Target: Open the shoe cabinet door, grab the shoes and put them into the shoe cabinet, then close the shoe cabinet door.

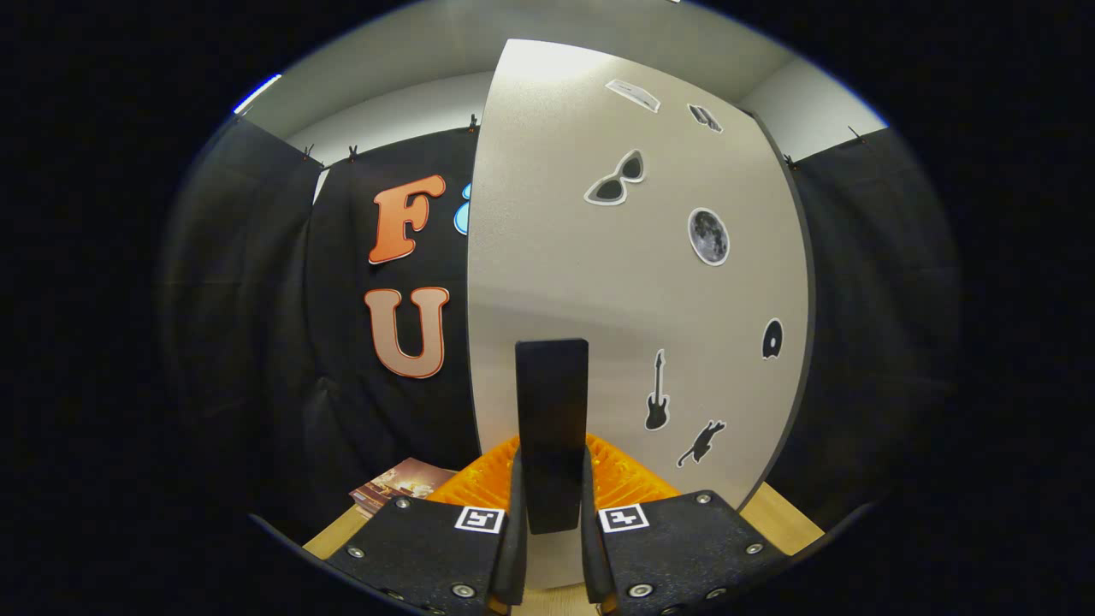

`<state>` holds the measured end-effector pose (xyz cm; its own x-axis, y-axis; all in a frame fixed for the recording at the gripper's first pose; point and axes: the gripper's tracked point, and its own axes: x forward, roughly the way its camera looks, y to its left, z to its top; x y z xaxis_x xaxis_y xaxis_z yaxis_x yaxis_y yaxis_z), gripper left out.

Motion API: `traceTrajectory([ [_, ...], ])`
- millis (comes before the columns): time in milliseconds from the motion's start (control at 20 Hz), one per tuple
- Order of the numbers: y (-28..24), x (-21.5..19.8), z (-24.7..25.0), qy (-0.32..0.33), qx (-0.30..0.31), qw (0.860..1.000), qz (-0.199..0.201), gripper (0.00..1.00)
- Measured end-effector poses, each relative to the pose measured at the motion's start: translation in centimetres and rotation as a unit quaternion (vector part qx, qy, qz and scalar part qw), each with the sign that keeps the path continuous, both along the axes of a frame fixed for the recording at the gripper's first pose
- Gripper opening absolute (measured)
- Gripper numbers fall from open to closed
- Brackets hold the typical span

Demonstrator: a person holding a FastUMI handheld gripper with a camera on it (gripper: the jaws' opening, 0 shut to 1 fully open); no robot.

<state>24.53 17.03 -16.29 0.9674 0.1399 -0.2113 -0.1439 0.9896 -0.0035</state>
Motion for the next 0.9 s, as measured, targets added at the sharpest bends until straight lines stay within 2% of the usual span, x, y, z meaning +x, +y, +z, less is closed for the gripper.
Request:
traceTrajectory([
  [300,-1.9,-2.2,0.4,0.003,0.005,1.0,-0.027,0.24],
  [900,-6.9,-5.6,0.9,0.001,0.001,0.998,-0.057,0.2],
])
